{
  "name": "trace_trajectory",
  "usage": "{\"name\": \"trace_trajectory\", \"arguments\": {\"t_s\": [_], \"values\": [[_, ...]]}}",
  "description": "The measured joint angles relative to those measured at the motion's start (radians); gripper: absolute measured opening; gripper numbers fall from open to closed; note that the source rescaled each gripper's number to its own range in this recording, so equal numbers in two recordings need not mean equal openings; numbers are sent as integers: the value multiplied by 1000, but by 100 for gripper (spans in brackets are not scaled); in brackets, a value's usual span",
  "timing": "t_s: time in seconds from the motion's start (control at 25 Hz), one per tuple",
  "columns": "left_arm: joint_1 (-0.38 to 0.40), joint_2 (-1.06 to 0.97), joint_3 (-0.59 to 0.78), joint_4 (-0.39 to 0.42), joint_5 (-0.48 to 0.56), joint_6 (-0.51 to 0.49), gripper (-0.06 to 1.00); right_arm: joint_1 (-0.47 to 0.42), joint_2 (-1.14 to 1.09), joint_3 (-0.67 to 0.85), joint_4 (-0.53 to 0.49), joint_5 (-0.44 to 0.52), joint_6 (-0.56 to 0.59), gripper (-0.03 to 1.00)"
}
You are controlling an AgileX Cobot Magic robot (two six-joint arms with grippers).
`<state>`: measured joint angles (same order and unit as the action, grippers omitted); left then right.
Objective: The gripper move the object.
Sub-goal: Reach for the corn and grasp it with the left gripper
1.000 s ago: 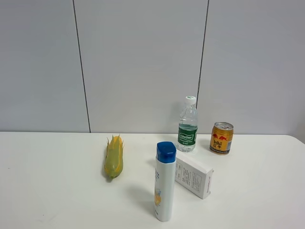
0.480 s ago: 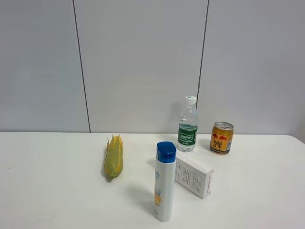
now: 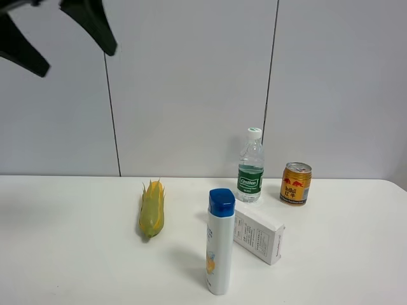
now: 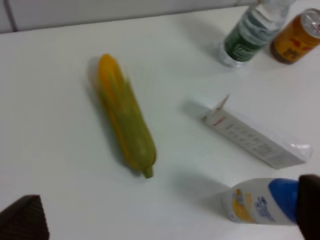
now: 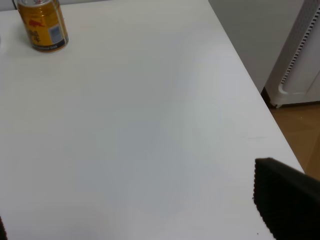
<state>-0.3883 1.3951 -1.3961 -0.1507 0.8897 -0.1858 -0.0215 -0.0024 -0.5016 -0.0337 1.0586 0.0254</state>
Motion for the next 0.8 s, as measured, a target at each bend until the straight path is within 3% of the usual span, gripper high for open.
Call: {"name": "trace_trajectory", "arguments": {"t_s": [0.28,0.8], "values": [[-76,278,-128,0,-21,-30,100,0,0,0,0,0,0,100],[-81,544,-147,23,-205,-33,100,0,0,0,0,0,0,100]]}}
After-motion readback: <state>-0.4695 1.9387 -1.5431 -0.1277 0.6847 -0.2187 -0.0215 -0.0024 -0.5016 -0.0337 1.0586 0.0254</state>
